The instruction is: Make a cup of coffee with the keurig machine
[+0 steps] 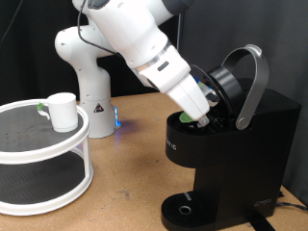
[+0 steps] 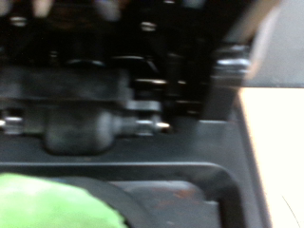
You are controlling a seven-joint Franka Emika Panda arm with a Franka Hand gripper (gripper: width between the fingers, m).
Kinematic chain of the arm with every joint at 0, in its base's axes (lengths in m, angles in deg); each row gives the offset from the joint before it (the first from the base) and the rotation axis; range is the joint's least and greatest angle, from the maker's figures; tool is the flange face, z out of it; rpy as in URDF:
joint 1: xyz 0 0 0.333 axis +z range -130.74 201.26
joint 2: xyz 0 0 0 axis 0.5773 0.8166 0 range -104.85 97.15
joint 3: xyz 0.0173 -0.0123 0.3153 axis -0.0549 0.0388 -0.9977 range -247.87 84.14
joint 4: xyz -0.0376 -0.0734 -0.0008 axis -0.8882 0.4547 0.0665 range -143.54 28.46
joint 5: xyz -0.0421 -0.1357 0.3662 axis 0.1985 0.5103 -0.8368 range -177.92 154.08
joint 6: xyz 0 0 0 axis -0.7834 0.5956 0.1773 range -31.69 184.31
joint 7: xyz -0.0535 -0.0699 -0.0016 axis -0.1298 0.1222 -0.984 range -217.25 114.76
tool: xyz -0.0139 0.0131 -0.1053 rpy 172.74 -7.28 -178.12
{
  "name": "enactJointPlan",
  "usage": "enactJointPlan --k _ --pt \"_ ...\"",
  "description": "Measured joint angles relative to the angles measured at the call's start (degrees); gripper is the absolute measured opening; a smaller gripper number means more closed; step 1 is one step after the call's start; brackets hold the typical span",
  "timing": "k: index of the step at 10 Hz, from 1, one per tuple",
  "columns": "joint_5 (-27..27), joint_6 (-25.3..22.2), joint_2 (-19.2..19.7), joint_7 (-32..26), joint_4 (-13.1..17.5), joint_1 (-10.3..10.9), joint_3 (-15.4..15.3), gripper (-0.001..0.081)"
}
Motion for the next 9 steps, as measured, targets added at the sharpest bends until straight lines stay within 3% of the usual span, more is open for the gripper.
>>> enactJointPlan --k 4,9 --pt "-0.78 -0.83 3.05 0.62 3.30 -0.23 0.32 0.0803" --pt "-2.35 -2.16 3.41 -0.47 4.52 -0.31 0.12 0.0803"
